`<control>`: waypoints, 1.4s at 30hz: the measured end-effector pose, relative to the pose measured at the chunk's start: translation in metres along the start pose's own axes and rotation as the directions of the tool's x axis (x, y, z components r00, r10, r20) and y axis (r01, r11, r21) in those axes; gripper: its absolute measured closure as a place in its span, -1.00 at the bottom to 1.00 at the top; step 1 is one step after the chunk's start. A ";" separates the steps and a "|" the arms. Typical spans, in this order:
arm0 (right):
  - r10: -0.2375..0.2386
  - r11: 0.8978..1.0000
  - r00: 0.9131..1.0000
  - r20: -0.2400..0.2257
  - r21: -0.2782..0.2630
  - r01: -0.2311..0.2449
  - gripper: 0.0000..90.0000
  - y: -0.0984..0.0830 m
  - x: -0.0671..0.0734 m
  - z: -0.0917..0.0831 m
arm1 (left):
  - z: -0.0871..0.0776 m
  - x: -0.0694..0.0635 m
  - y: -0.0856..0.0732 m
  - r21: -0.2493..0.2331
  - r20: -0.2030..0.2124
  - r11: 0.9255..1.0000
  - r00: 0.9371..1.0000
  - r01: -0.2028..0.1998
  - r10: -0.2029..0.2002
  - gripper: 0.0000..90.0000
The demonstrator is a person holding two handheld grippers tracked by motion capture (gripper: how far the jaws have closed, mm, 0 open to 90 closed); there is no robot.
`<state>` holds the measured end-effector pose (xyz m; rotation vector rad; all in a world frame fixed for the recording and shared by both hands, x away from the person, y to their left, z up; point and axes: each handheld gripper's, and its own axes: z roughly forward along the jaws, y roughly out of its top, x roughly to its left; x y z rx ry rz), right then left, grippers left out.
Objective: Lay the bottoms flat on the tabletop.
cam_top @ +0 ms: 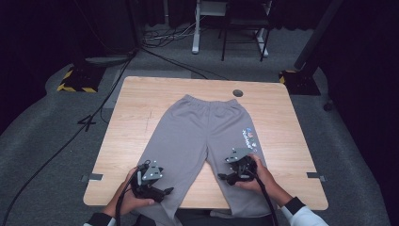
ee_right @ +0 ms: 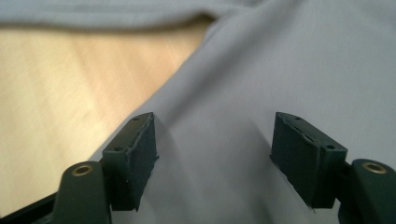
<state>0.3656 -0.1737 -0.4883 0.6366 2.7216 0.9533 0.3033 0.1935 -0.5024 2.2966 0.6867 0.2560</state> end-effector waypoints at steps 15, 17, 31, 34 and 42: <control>0.066 0.990 0.998 0.014 -0.129 -0.063 -0.29 -0.026 -0.007 -0.046 | -0.016 0.001 -0.006 -0.017 -0.064 0.998 0.996 0.061 -0.061 -0.62; 0.067 0.994 0.994 0.084 -0.093 -0.059 -0.32 -0.018 -0.011 -0.036 | -0.008 -0.002 0.002 0.001 -0.049 0.998 0.997 0.059 -0.059 -0.61; -0.011 1.000 1.000 -0.004 -0.025 0.010 -0.41 -0.004 0.011 -0.003 | 0.020 -0.079 0.035 0.036 0.126 0.991 0.984 -0.132 0.126 -0.57; 0.022 0.999 1.000 0.019 -0.040 -0.022 -0.42 -0.007 0.003 -0.013 | 0.011 -0.070 0.038 -0.026 0.069 0.995 0.993 -0.099 0.101 -0.57; 0.157 0.988 0.974 0.162 -0.014 -0.157 -0.39 -0.043 -0.037 -0.038 | 0.002 0.000 0.012 -0.009 -0.107 0.996 0.991 0.085 -0.086 -0.58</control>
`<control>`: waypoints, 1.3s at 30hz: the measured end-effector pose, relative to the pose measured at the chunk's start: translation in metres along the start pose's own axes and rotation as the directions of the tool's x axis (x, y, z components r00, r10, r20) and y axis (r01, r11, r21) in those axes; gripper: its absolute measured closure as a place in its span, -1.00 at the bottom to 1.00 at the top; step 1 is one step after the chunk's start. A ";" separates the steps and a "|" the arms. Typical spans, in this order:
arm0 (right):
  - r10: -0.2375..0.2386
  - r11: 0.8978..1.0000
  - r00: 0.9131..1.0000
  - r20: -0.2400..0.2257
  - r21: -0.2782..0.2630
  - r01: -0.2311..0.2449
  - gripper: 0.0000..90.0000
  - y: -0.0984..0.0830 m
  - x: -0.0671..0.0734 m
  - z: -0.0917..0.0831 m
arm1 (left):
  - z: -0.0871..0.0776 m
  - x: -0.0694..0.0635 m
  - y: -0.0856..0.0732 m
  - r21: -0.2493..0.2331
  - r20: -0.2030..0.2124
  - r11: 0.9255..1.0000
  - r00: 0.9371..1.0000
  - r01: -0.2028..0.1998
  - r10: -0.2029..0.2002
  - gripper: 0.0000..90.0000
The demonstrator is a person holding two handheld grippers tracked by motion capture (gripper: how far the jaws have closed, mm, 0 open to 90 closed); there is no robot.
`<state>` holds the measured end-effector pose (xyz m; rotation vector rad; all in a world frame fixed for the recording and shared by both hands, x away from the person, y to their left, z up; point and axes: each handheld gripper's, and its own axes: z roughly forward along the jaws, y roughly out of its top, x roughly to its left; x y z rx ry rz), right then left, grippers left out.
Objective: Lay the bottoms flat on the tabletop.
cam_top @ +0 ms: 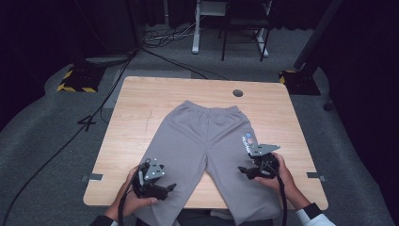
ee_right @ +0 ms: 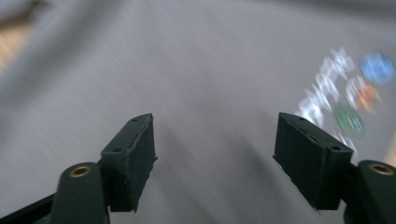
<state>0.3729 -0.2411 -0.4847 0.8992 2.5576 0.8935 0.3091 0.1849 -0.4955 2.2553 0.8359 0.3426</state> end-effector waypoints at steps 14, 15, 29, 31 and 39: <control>-0.006 1.000 0.999 -0.054 0.022 0.007 -0.46 -0.042 0.023 -0.034 | 0.009 -0.067 0.011 0.034 0.153 0.987 0.976 -0.159 0.152 -0.61; -0.011 1.000 0.998 -0.059 0.012 0.011 -0.46 -0.042 0.023 -0.036 | 0.006 -0.067 0.013 0.025 0.137 0.985 0.976 -0.172 0.167 -0.59; 0.185 0.979 0.965 0.188 -0.123 -0.164 -0.52 -0.077 -0.065 -0.065 | -0.034 0.060 -0.028 -0.014 -0.159 0.998 0.986 0.055 -0.056 -0.63; 0.232 0.969 0.954 0.189 -0.127 -0.211 -0.52 -0.085 -0.073 -0.064 | -0.034 0.071 -0.037 -0.013 -0.174 0.996 0.981 0.089 -0.089 -0.63; 0.303 0.949 0.935 0.185 -0.148 -0.278 -0.55 -0.101 -0.078 -0.056 | -0.034 0.083 -0.047 -0.011 -0.144 0.984 0.974 0.178 -0.177 -0.66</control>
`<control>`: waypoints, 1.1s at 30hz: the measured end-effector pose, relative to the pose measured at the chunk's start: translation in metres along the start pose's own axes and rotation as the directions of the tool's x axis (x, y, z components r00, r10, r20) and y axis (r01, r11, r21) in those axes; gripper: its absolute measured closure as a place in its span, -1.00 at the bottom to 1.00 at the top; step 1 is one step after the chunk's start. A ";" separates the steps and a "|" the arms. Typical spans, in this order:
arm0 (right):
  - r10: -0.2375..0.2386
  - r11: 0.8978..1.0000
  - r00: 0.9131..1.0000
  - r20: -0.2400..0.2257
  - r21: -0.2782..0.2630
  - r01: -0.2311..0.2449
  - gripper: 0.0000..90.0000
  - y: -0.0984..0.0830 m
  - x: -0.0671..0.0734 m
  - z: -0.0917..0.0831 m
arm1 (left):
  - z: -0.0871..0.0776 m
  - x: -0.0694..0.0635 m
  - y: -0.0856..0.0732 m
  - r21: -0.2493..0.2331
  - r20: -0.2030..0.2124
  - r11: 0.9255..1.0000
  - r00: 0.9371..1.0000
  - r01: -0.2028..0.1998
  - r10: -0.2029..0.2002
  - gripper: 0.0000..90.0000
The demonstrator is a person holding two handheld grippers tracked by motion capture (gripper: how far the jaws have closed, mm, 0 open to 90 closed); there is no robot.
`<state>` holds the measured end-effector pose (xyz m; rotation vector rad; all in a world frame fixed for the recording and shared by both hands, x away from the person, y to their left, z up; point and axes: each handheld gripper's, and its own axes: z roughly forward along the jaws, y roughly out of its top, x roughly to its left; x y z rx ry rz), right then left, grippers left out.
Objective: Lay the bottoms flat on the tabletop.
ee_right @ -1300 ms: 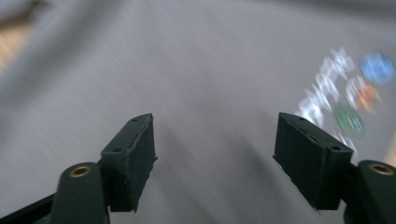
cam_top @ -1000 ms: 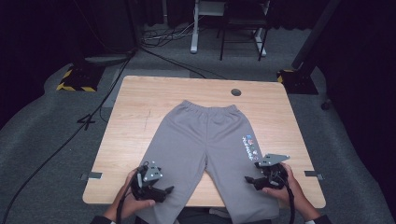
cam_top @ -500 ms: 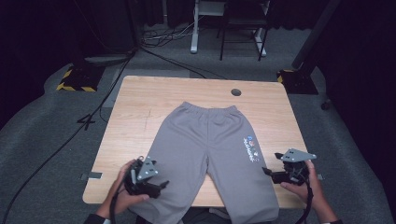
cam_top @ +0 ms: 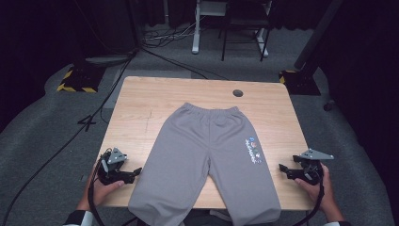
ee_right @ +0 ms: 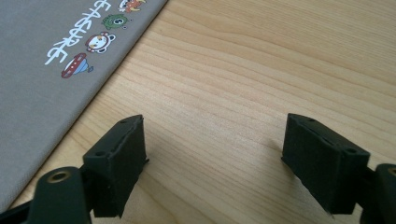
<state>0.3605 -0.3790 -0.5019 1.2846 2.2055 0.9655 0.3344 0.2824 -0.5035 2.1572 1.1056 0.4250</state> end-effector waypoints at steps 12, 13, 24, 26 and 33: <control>0.005 1.000 1.000 0.011 -0.008 -0.005 -0.56 0.000 0.002 0.002 | 0.001 -0.006 0.001 -0.002 -0.014 1.000 1.000 0.020 -0.020 -0.65; 0.006 1.000 1.000 0.011 -0.008 -0.005 -0.56 0.000 0.003 0.002 | 0.001 -0.006 0.001 0.000 -0.015 1.000 1.000 0.019 -0.019 -0.65; 0.003 1.000 1.000 0.006 -0.008 -0.003 -0.55 0.000 0.003 0.002 | 0.002 -0.006 0.001 -0.002 -0.018 1.000 1.000 0.019 -0.019 -0.65; 0.003 1.000 1.000 0.005 -0.008 -0.003 -0.56 0.000 0.003 0.002 | 0.002 -0.006 0.001 -0.004 -0.017 1.000 0.999 0.028 -0.028 -0.65; 0.002 1.000 1.000 0.004 -0.008 -0.002 -0.56 0.000 0.003 0.002 | 0.002 -0.006 0.002 -0.004 -0.019 1.000 1.000 0.025 -0.025 -0.65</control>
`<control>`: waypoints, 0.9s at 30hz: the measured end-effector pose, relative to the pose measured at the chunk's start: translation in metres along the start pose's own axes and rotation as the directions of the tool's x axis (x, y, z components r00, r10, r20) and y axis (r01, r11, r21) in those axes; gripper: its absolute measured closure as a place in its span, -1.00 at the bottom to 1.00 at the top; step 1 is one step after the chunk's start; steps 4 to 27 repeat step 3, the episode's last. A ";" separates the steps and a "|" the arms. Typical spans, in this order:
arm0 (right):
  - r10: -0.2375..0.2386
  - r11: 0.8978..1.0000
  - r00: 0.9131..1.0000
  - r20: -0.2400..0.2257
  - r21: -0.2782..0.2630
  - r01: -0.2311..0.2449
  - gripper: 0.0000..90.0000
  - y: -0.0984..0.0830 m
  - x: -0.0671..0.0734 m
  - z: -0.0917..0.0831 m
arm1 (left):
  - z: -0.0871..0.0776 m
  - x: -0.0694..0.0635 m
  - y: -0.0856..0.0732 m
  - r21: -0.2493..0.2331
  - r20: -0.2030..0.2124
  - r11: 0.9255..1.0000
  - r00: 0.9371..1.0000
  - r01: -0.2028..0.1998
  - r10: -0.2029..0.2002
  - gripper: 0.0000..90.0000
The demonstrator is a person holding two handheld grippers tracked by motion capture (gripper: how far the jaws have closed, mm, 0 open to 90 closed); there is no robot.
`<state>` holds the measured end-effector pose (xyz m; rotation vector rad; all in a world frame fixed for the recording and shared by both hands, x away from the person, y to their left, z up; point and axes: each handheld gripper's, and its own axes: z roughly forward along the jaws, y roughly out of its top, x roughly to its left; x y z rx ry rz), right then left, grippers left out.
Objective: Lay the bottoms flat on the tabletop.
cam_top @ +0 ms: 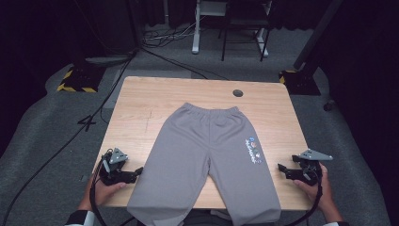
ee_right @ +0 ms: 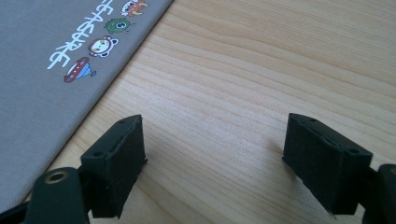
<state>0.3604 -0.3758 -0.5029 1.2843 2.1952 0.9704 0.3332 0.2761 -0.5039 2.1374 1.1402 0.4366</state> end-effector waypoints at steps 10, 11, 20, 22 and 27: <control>0.001 1.000 1.000 0.000 0.000 -0.001 -0.55 0.000 0.000 0.000 | 0.000 0.000 0.000 -0.002 0.000 1.000 1.000 0.000 0.000 -0.65; 0.001 1.000 1.000 0.000 0.000 -0.001 -0.55 0.000 0.000 0.000 | 0.000 0.000 0.000 -0.002 0.000 1.000 1.000 0.000 0.000 -0.65; 0.001 1.000 1.000 0.000 0.000 -0.001 -0.55 0.000 0.000 0.000 | 0.000 0.000 0.000 -0.002 0.000 1.000 1.000 0.000 0.000 -0.65; 0.001 1.000 1.000 0.000 0.000 -0.001 -0.55 0.000 0.000 0.000 | 0.000 0.000 0.000 -0.002 0.000 1.000 1.000 0.000 0.000 -0.65; 0.001 1.000 1.000 0.000 0.000 -0.001 -0.55 0.000 0.000 0.000 | 0.000 0.000 0.000 -0.002 0.000 1.000 1.000 0.000 0.000 -0.65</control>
